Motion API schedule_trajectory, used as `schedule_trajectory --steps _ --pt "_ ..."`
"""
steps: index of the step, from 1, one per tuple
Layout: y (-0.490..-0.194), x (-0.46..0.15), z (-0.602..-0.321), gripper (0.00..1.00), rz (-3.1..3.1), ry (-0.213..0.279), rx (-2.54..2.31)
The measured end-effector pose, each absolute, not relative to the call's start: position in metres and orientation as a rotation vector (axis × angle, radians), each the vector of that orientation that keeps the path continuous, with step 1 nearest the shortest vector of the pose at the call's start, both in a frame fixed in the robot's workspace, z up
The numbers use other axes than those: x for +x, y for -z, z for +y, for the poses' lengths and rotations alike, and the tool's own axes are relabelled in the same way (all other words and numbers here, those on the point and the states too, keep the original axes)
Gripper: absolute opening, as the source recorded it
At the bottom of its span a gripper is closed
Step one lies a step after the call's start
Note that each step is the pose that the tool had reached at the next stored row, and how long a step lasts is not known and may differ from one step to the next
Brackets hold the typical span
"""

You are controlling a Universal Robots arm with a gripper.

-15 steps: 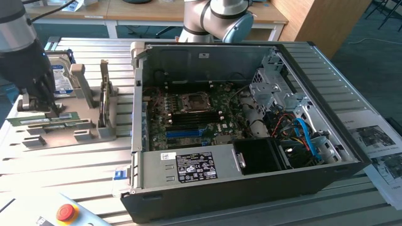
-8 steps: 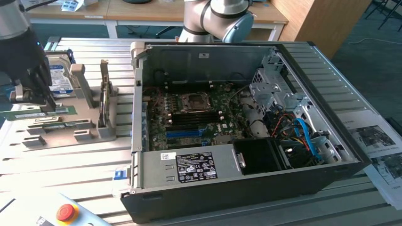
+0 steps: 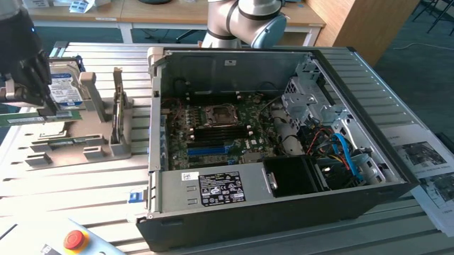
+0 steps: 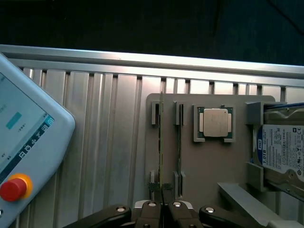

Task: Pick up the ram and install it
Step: 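Pick up the ram and move it above insertion slot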

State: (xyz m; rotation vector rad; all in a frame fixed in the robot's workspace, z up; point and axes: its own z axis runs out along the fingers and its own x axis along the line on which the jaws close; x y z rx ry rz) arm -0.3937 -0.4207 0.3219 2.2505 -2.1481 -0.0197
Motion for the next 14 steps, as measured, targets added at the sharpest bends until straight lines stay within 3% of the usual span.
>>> schedule_trajectory --steps 14 --pt "-0.372 -0.394 -0.421 0.12 -2.148 0.02 2.251"
